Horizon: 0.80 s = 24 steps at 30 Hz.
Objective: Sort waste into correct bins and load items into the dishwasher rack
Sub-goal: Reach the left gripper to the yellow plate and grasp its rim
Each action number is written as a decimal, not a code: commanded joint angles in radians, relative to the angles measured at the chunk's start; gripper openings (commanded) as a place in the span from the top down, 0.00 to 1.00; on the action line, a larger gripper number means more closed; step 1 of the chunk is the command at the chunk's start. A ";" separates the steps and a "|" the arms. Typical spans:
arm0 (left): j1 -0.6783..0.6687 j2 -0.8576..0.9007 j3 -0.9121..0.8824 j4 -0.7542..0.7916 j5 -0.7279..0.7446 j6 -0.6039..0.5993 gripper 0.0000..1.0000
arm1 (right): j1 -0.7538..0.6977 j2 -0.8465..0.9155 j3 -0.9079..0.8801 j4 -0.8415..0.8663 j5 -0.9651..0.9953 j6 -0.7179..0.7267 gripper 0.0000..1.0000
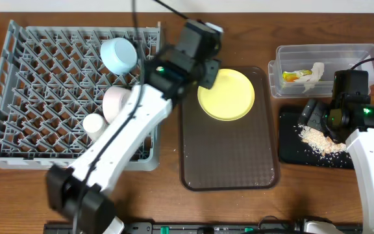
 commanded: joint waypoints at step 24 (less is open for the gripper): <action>-0.251 0.459 0.002 0.116 -0.084 0.100 0.44 | -0.013 -0.006 0.007 -0.016 0.000 -0.013 0.05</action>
